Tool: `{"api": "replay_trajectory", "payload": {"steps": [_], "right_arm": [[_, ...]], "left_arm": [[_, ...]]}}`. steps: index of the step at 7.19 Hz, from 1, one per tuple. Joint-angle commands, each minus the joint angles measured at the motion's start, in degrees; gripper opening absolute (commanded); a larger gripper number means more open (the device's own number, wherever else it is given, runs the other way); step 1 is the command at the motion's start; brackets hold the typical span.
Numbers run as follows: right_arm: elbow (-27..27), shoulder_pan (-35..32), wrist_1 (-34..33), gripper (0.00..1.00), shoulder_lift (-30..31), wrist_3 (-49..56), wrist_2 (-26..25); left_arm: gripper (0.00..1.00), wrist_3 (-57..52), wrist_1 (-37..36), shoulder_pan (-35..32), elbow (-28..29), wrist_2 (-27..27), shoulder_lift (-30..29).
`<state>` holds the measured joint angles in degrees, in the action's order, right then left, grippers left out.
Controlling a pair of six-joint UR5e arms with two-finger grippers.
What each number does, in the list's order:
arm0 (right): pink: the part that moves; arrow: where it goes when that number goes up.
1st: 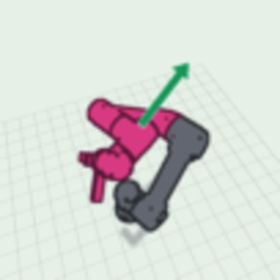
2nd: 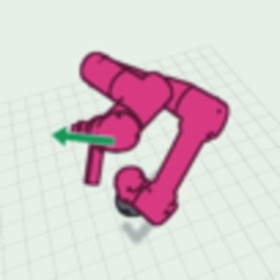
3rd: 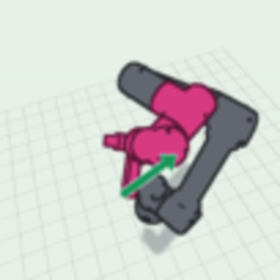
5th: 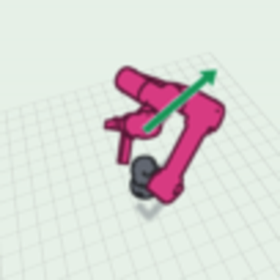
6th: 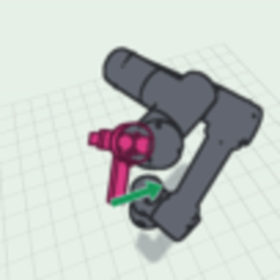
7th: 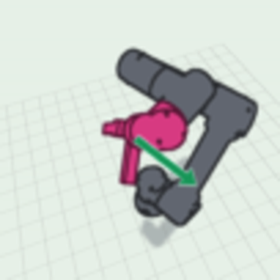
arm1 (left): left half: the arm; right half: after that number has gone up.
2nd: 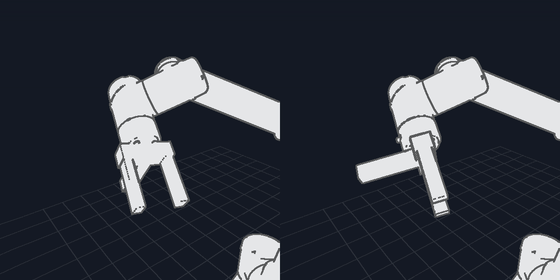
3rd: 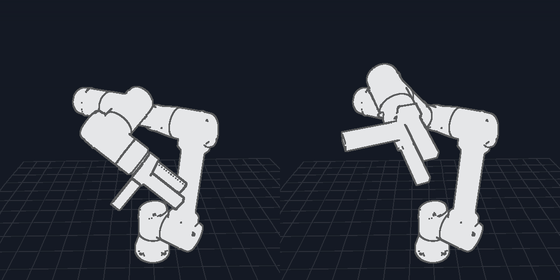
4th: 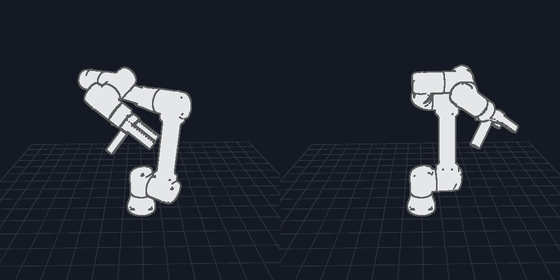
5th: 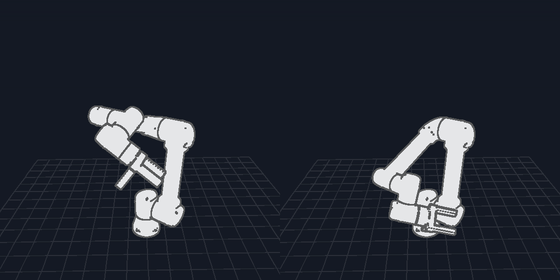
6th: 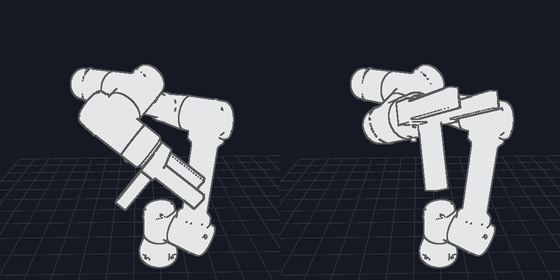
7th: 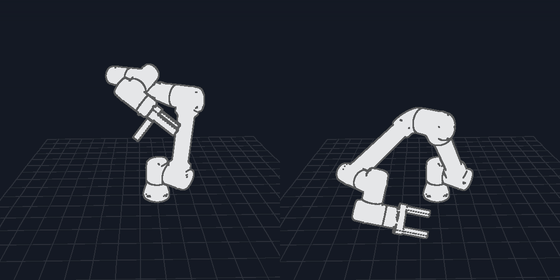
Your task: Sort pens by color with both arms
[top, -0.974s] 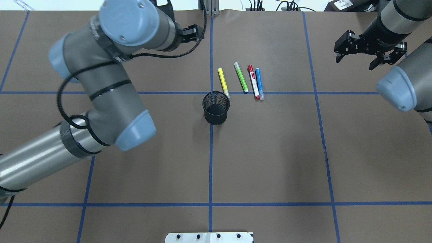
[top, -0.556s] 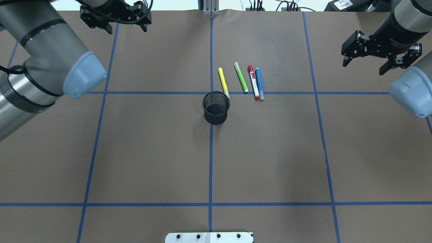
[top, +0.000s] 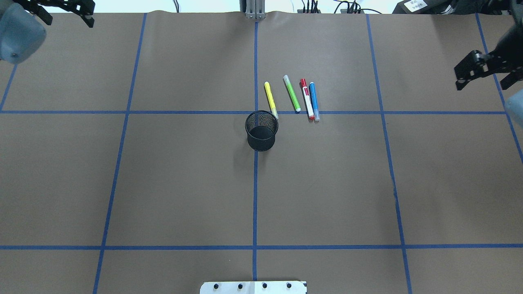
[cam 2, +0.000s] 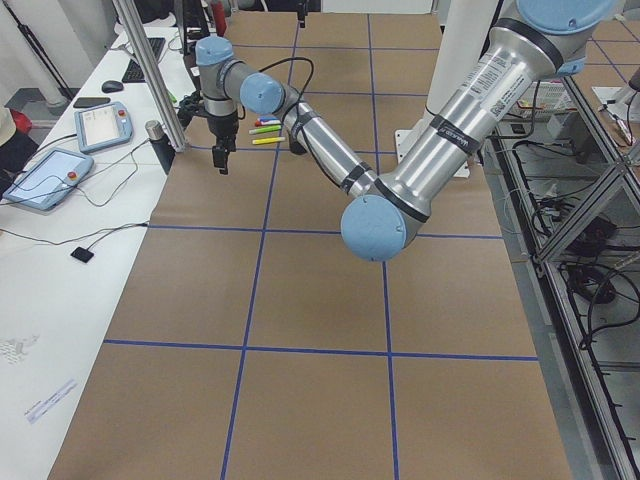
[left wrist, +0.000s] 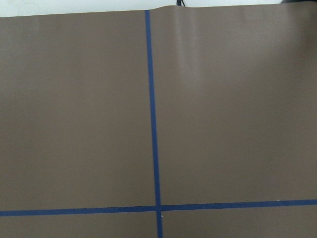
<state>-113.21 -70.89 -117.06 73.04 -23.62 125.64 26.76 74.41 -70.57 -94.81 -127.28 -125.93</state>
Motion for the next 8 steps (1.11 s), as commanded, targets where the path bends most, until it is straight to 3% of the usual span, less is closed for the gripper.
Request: {"api": "replay_trajectory", "payload": {"steps": [1,2,3,5,8], "right_arm": [[10.44,-9.07,0.17,1.0,0.96,16.64,1.0],[11.95,-10.48,1.91,1.0,2.97,16.85,5.71],[13.01,-11.02,9.24,1.0,8.12,16.94,6.62],[17.47,-11.46,28.47,1.0,18.68,16.41,6.63],[19.87,-14.79,29.35,1.0,20.21,16.32,6.98]], "left_arm": [[0.99,-15.18,-4.34,-6.39,2.25,-1.12,2.69],[0.99,-19.69,-4.63,-8.25,3.91,-1.13,3.31],[0.99,-24.43,-4.46,-9.83,4.45,-1.3,6.71],[0.99,-33.48,-4.45,-14.48,10.31,-1.3,7.97],[0.99,-44.15,-0.69,-18.54,18.16,-1.39,10.68]]}}
